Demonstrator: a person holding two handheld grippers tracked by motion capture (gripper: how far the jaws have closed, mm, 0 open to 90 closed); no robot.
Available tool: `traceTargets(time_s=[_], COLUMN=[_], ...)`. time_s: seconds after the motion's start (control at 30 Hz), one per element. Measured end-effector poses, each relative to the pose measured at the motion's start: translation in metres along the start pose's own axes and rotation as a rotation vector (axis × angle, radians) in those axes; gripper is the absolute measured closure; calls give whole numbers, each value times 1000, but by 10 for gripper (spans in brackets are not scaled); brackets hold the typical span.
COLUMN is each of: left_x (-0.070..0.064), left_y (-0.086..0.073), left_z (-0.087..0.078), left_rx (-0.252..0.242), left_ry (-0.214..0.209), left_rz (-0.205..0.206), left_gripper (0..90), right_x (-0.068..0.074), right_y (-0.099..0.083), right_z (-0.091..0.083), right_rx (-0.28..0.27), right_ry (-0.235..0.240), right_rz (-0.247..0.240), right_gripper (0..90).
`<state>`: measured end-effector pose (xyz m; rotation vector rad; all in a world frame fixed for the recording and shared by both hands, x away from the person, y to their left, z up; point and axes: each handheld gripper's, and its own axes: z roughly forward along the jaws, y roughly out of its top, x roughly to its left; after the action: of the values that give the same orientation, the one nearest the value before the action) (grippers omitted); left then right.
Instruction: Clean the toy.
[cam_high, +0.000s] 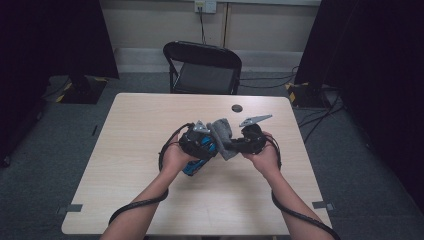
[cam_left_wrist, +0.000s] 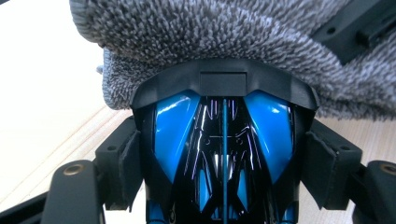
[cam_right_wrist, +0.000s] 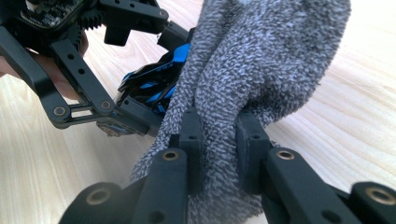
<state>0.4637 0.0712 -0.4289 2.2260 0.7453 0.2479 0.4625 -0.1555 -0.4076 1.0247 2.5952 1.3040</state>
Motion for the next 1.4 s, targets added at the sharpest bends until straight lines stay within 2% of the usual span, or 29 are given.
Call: traceTargets(time_s=[0.27,0.4,0.53,0.77,1.0,1.4], left_x=[0,-2,-2,-1,-1,3], left_y=[2,5,10,15,15,20], left_z=[0,-1,-3,-2,0,1], left_rx=[2,-5,-33,-21,-26,-42], left_ry=[-6,-7,-12,2,0,10], left_rz=[9,10,4,18,-1,-20], left_gripper=[253,253,253,253,253,253], right_x=[-2,-6,-5,2,1,12], right_y=[-4,-9,-12,-15,-21,-25], right_z=[4,5,9,18,24,37], right_rx=[23,30,50,56,42,51], right_ry=[-17,-26,-32,-12,19,61], right_rz=[-13,8,0,-15,23,7], right_gripper=[758,758,757,757,757,756])
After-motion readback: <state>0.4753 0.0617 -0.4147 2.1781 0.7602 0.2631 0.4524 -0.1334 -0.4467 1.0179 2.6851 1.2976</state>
